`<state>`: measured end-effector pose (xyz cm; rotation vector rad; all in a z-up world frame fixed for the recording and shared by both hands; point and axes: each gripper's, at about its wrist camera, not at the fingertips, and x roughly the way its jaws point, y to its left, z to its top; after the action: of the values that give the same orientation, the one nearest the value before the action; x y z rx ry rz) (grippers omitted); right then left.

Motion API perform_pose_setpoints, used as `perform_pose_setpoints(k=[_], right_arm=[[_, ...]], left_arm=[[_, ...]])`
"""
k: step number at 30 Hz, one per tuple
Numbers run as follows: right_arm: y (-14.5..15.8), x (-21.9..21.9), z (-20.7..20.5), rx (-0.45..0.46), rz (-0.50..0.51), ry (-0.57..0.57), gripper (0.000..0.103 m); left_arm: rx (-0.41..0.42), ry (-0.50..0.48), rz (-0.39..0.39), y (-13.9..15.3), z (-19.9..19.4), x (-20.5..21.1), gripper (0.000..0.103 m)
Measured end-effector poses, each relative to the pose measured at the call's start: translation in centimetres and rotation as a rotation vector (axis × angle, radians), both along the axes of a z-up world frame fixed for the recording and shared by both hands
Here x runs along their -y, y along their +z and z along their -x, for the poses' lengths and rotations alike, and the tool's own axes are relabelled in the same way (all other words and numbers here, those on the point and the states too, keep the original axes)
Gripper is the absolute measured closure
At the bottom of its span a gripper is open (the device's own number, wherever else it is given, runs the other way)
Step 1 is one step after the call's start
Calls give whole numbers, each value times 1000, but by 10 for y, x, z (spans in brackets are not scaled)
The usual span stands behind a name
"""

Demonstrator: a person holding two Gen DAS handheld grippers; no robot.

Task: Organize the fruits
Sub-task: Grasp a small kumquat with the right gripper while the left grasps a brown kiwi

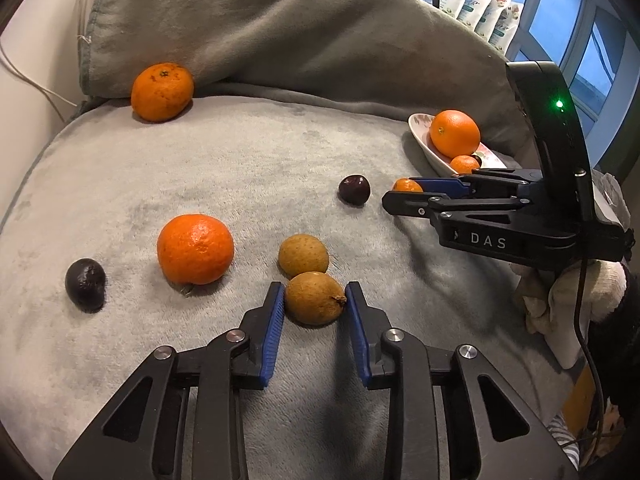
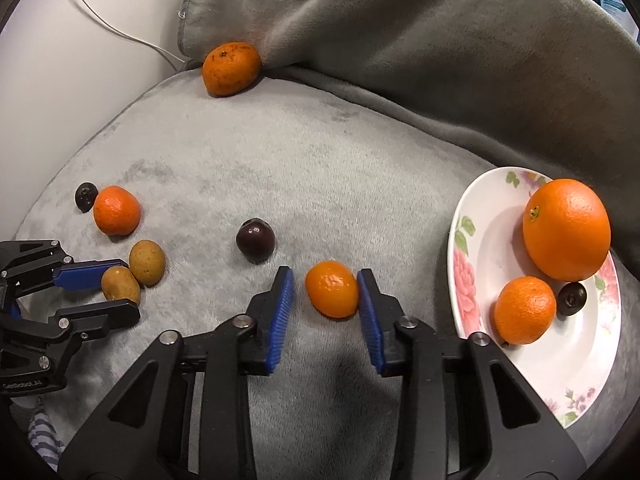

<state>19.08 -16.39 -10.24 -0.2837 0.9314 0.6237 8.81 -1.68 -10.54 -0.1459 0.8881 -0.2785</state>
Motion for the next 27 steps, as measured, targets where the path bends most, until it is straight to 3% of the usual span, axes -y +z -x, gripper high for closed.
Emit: perform_pose_setpoints(k=[2,16,27], right_arm=[[0,2,-1,-1,-4,-6,76],[14,14,11,27,-64,-24,77],[44,60,37,88,-141,-95,77]], left_arm=[[1,0,0,0,0,0,74],[34,25,32,17,7,-4,74],[103,2,74,43,6,10,75]])
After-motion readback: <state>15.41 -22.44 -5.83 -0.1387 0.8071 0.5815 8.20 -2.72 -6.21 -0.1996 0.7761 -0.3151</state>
